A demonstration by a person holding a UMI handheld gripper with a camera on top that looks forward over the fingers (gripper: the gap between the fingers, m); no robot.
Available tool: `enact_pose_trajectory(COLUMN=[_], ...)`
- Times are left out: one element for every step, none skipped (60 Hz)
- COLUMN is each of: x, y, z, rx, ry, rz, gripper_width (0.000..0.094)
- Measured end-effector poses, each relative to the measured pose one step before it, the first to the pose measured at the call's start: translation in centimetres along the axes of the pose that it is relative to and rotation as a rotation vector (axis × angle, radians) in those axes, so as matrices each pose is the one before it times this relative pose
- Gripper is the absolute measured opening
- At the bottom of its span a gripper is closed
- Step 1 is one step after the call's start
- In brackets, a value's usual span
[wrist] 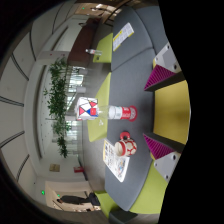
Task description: Pour water
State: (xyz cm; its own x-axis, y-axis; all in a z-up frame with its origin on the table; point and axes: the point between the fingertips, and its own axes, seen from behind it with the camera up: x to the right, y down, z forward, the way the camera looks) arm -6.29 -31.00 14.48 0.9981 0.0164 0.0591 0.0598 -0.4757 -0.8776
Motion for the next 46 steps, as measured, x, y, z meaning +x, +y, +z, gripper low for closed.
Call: enact_pose_trajectory(x=[0.114, 0.102, 0.252, 0.062, -0.087, -0.055, 0.012, -0.019, -0.076, -0.025, -0.018, -0.048, 0.111, -0.236, -0.079, -0.019, 0.030, 0.028, 0.042, -0.005, 0.002, 0.165, -0.021, -0.078, 0.009, -0.035, -0.011, -0.037, 0.006, 0.004, 0.102, 0.039, 0.045, 0.039, 0.065, 0.045, 0.059, 0.091, 0.107, 0.044, 0.076, 0.121, 0.114, 0.082, -0.110, 0.079], y=[0.180, 0.172, 0.045, 0.161, 0.120, 0.308, 0.210, 0.195, 0.157, 0.174, 0.169, 0.142, 0.077, 0.126, 0.131, 0.128, 0.125, 0.106, 0.076, 0.072, 0.073, 0.173, 0.043, 0.144, 0.084, 0.091, 0.103, 0.083, 0.068, 0.062, 0.125, 0.030, 0.004, 0.007, -0.013, -0.004, -0.014, 0.017, -0.038, -0.062, -0.086, -0.054, -0.054, -0.050, -0.157, -0.034], z=[-1.069, -1.001, -0.665, -1.029, -0.947, -1.229, -0.910, -0.887, -0.900, -0.846, -0.798, -0.784, -0.477, -0.963, -0.590, -0.637, -0.638, -0.612, -0.594, -0.496, -0.502, -0.261, -0.348, -0.727, -0.349, -0.282, -0.305, -0.317, -0.263, -0.255, -0.145, -0.229, -0.199, -0.186, -0.188, -0.183, -0.181, -0.145, -0.103, -0.035, -0.088, -0.078, -0.082, -0.027, 0.102, -0.002], rx=[0.00289, 0.00244, 0.00203, 0.00142, -0.00054, -0.00026, -0.00010, 0.00069, 0.00068, 0.00103, 0.00140, 0.00089, 0.00026, 0.00069, 0.00145, 0.00113, 0.00080, 0.00204, 0.00285, 0.00290, 0.00235, 0.00240, 0.00199, 0.00148, 0.00066, -0.00020, -0.00100, -0.00038, 0.00011, 0.00040, 0.00032, 0.00178, 0.00255, 0.00255, 0.00234, 0.00186, 0.00052, 0.00074, 0.00226, 0.00288, 0.00281, 0.00304, 0.00176, 0.00178, 0.00169, 0.00068], ry=[0.00605, 0.00629, 0.00401, 0.00231, 0.00229, 0.00208, 0.00096, -0.00119, -0.00181, -0.00052, 0.00032, -0.00068, -0.00260, -0.00139, -0.00026, 0.00131, 0.00262, 0.00237, 0.00276, 0.00209, 0.00122, -0.00023, -0.00041, 0.00056, 0.00088, 0.00029, -0.00034, -0.00082, -0.00023, -0.00009, 0.00023, 0.00061, 0.00147, 0.00137, 0.00101, 0.00108, 0.00195, 0.00252, 0.00255, 0.00274, 0.00278, 0.00225, 0.00198, 0.00198, 0.00226, 0.00272], rz=[-0.0034, -0.0029, -0.0034, -0.0044, -0.0034, 0.0013, 0.0039, 0.0051, 0.0052, 0.0058, 0.0056, 0.0029, -0.0006, -0.0035, -0.0041, -0.0044, -0.0041, -0.0040, -0.0030, -0.0027, -0.0016, -0.0016, -0.0003, 0.0005, 0.0028, 0.0037, 0.0038, 0.0028, 0.0020, 0.0015, 0.0016, 0.0011, 0.0000, -0.0008, -0.0014, -0.0003, 0.0000, -0.0008, -0.0022, -0.0017, -0.0006, 0.0002, 0.0002, 0.0001, 0.0006, 0.0009], gripper_width=[0.0852, 0.0852, 0.0855, 0.0846, 0.0848, 0.0849, 0.0848, 0.0849, 0.0849, 0.0849, 0.0849, 0.0848, 0.0848, 0.0845, 0.0850, 0.0851, 0.0849, 0.0850, 0.0847, 0.0849, 0.0846, 0.0849, 0.0849, 0.0849, 0.0849, 0.0851, 0.0849, 0.0854, 0.0854, 0.0852, 0.0855, 0.0851, 0.0854, 0.0853, 0.0852, 0.0849, 0.0853, 0.0853, 0.0852, 0.0851, 0.0854, 0.0857, 0.0855, 0.0851, 0.0850, 0.0852])
